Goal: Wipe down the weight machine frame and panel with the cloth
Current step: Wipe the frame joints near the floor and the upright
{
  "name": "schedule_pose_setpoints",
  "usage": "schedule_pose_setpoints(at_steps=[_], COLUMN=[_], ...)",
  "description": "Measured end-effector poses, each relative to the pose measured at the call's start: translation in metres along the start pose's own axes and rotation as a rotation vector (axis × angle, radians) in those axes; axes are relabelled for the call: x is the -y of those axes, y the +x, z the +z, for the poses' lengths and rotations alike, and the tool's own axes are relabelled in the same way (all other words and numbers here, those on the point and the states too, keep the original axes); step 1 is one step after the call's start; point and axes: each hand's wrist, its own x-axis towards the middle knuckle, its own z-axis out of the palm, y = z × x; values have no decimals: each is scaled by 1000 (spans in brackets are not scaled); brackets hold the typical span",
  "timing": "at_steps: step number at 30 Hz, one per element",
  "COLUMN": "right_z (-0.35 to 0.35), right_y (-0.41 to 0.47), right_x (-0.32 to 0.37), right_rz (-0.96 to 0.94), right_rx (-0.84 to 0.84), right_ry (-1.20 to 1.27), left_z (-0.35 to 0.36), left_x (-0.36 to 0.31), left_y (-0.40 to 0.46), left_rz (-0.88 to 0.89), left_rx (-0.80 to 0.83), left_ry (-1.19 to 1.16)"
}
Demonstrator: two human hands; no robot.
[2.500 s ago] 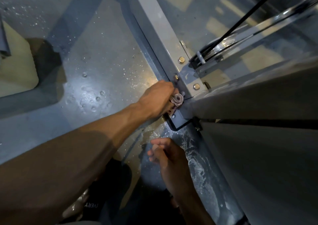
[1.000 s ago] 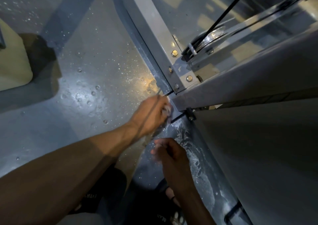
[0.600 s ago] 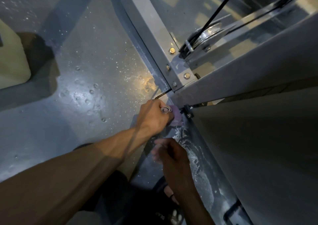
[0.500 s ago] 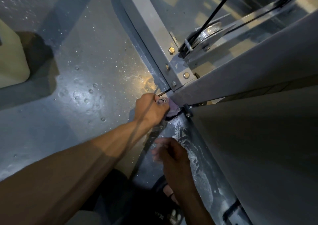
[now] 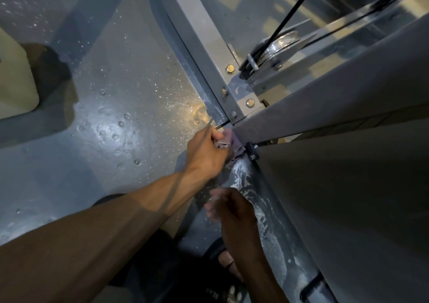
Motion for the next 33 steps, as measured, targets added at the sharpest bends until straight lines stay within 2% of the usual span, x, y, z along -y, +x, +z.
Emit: schedule_pose_setpoints(at_steps=[3, 8, 12, 19, 23, 26, 30, 33], right_z=[-2, -5, -4, -5, -1, 2, 3, -1], right_y=[0, -4, -2, 0, -4, -4, -2, -2], right_x=[0, 2, 0, 2, 0, 1, 3, 6], right_rz=[12, 19, 3, -21, -14, 1, -7, -12], right_rx=[7, -9, 19, -6, 7, 28, 25, 3], right_ry=[-12, -25, -53, -24, -22, -24, -37, -29], left_z=[3, 9, -5, -25, -22, -10, 5, -2], left_x=[5, -5, -3, -3, 2, 1, -3, -4], left_y=[9, 7, -2, -3, 4, 12, 21, 24], left_rz=[9, -25, 82, 128, -114, -213, -202, -117], left_rx=[-6, 31, 78, 126, 122, 79, 39, -10], left_ry=[61, 2, -34, 59, -49, -152, -91, -118])
